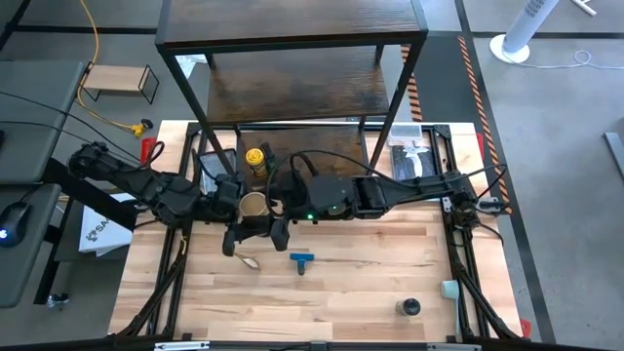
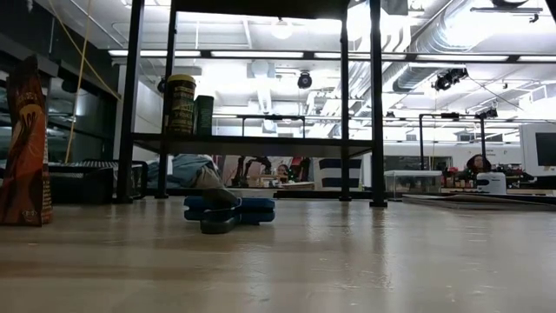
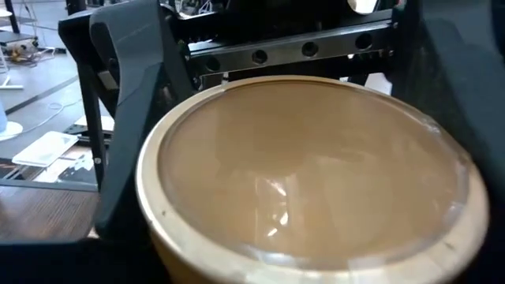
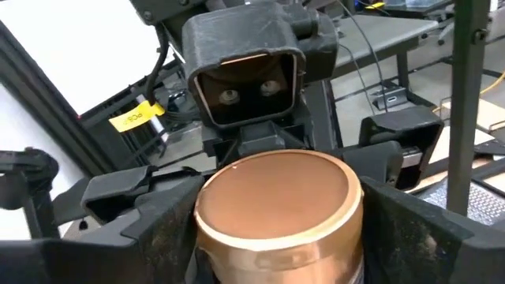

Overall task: Shelf spices
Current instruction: Put the brown seasoning bottle on the shelf

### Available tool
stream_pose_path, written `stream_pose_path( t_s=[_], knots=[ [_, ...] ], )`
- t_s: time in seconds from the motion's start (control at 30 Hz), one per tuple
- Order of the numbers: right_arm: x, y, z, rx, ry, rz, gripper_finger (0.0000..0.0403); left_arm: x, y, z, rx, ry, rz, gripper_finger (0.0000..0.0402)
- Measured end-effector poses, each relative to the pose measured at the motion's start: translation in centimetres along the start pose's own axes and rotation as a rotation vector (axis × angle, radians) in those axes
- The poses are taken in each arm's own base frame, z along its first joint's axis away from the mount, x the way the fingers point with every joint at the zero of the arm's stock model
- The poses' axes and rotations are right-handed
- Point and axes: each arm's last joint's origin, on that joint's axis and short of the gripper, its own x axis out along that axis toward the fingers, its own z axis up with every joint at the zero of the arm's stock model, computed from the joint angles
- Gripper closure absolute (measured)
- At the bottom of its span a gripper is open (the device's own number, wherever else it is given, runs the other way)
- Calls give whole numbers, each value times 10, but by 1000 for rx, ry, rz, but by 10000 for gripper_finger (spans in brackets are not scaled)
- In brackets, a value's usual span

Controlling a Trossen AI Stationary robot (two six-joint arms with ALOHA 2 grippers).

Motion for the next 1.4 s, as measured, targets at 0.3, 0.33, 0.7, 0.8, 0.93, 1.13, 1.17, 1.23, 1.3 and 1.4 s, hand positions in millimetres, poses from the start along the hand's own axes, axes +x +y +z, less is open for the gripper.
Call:
stream_pose_path(
  t_s=[0.3, 0.33, 0.7, 0.8, 0.93, 1.13, 1.17, 1.23, 1.3, 1.4],
  knots=[
    [-1, 2, 3, -8, -12, 34, 121, -1, -1, 3, -7, -24, -28, 146],
    [-1, 2, 3, -13, -12, 35, 121, 0, -1, 3, -5, -24, -27, 146],
    [0, 2, 2, -35, -12, 30, 133, -1, -1, 4, -1, -32, -29, 146],
    [0, 1, 2, -37, -12, 25, 133, -1, -1, 4, -9, -34, -24, 144],
    [1, 1, 0, -60, -4, 16, 133, 0, -1, 4, -47, -38, -21, 68],
    [1, 0, -1, -70, -1, 6, 133, -1, -1, 5, -66, -42, -10, 16],
    [1, 0, -1, -70, -2, 6, 133, -2, 0, 5, -76, -45, -11, 16],
    [2, -1, -1, -75, 2, -3, 133, -7, 1, 6, -97, -35, -16, 16],
    [2, -2, -5, -81, 32, -20, 134, -16, 4, 3, -111, 13, -13, 17],
    [1, -5, -10, -94, 88, -46, 134, -35, 11, -1, -163, 90, 28, 17]
  ],
)
